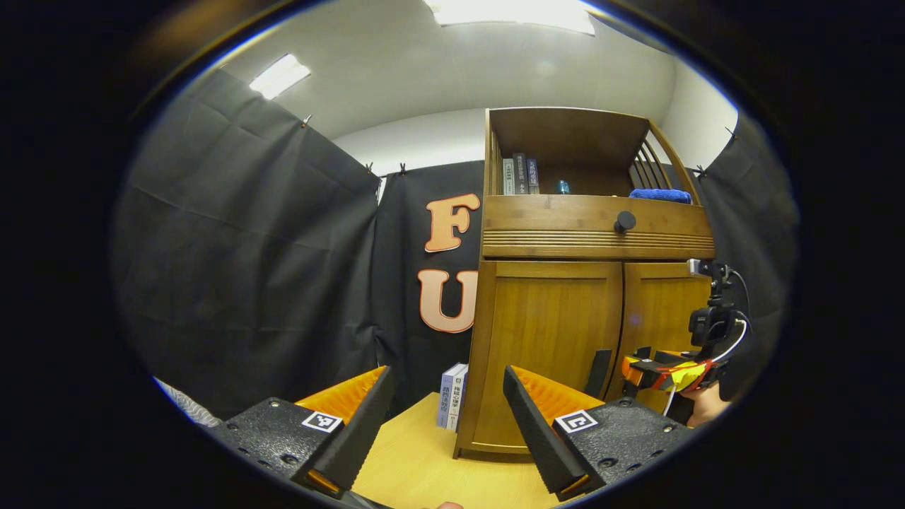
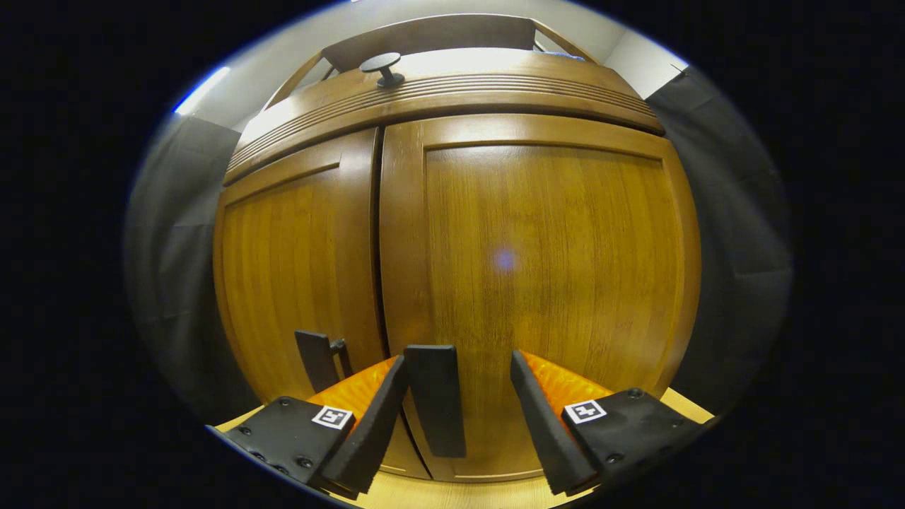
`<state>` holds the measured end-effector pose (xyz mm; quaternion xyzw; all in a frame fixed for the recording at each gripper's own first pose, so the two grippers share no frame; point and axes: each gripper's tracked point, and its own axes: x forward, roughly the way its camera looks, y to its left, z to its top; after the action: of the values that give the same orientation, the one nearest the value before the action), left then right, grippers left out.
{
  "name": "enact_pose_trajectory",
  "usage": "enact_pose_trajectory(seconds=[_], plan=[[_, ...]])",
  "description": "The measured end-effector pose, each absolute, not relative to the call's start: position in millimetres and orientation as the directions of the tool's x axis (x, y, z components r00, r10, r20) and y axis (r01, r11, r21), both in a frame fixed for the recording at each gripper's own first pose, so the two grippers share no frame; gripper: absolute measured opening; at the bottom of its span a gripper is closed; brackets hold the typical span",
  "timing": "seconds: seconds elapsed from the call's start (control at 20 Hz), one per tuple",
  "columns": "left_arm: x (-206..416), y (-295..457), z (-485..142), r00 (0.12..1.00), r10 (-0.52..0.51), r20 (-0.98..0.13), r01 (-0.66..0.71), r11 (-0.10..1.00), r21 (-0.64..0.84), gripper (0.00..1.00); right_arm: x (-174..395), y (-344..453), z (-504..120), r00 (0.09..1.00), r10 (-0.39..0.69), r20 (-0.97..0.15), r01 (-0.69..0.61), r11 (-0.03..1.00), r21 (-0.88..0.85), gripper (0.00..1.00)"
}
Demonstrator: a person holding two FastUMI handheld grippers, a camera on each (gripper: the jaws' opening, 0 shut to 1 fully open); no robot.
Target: Open the right door of the double-door shoe cabinet with the right hand, and open the left door with the left hand.
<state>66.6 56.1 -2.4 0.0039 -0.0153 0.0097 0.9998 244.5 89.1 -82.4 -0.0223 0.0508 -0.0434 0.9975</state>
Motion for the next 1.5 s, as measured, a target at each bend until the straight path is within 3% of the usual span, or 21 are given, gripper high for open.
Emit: enact_pose_trajectory(seconds=[0.15, 0.2, 0.4, 0.45, 0.55, 0.6, 0.75, 0.8, 0.9, 0.95, 1.05, 1.1, 1.2, 1.25, 1.3, 1.4, 1.5], plan=[[67, 60, -3, 0.999, 0.028, 0.033, -0.028, 1.000, 0.008, 0.94, 246, 92, -81, 0.993, -0.100, -0.068, 0.095, 0.992, -0.081, 0.75], [68, 61, -3, 0.999, 0.030, 0.032, -0.030, 1.000, 0.009, 0.91, 248, 95, -81, 0.994, -0.088, -0.060, 0.084, 0.993, -0.080, 0.75], [65, 64, -4, 0.999, 0.035, 0.031, -0.035, 0.999, 0.001, 0.94, 252, 106, -85, 0.995, -0.050, -0.090, 0.050, 0.999, -0.004, 0.40], [64, 66, -4, 0.999, 0.037, 0.031, -0.037, 0.999, -0.002, 0.94, 249, 106, -84, 0.995, -0.052, -0.089, 0.052, 0.999, 0.003, 0.41], [62, 68, -5, 0.999, 0.039, 0.030, -0.039, 0.999, -0.006, 0.98, 250, 106, -85, 0.994, -0.051, -0.096, 0.049, 0.999, -0.023, 0.27], [61, 69, -5, 0.999, 0.037, 0.028, -0.037, 0.999, -0.009, 0.98, 249, 105, -86, 0.994, -0.050, -0.101, 0.047, 0.998, -0.033, 0.36], [59, 68, -8, 0.999, 0.029, 0.021, -0.029, 0.999, -0.020, 0.91, 246, 106, -85, 0.993, -0.032, -0.116, 0.031, 0.999, -0.010, 0.27], [58, 65, -7, 1.000, 0.024, 0.021, -0.023, 0.999, -0.023, 0.98, 244, 107, -84, 0.992, -0.027, -0.120, 0.026, 1.000, -0.007, 0.27], [57, 63, -8, 1.000, 0.015, 0.018, -0.014, 1.000, -0.021, 0.94, 234, 108, -83, 0.992, -0.011, -0.122, 0.009, 1.000, -0.016, 0.27], [55, 62, -10, 1.000, 0.008, 0.015, -0.008, 1.000, -0.019, 0.98, 227, 107, -82, 0.992, 0.001, -0.124, -0.003, 1.000, -0.016, 0.36], [54, 58, -11, 1.000, -0.007, 0.011, 0.007, 1.000, -0.019, 0.94, 211, 108, -80, 0.991, 0.026, -0.130, -0.027, 1.000, -0.009, 0.27], [53, 56, -11, 1.000, -0.014, 0.009, 0.014, 1.000, -0.019, 0.94, 201, 107, -80, 0.990, 0.038, -0.132, -0.039, 0.999, -0.008, 0.36], [52, 52, -13, 1.000, -0.030, 0.004, 0.030, 0.999, -0.019, 0.98, 181, 103, -77, 0.989, 0.056, -0.137, -0.058, 0.998, -0.011, 0.28], [52, 49, -14, 0.999, -0.040, 0.003, 0.040, 0.999, -0.023, 0.98, 171, 101, -75, 0.988, 0.064, -0.140, -0.066, 0.998, -0.011, 0.32], [51, 46, -13, 0.999, -0.050, 0.003, 0.050, 0.998, -0.027, 0.94, 162, 100, -74, 0.987, 0.072, -0.143, -0.075, 0.997, -0.011, 0.27], [50, 38, -15, 0.998, -0.070, 0.004, 0.070, 0.997, -0.032, 0.98, 144, 94, -71, 0.986, 0.084, -0.146, -0.086, 0.996, -0.011, 0.32], [50, 32, -14, 0.996, -0.089, 0.006, 0.089, 0.996, -0.031, 0.94, 124, 86, -68, 0.985, 0.088, -0.146, -0.091, 0.996, -0.009, 0.32]])
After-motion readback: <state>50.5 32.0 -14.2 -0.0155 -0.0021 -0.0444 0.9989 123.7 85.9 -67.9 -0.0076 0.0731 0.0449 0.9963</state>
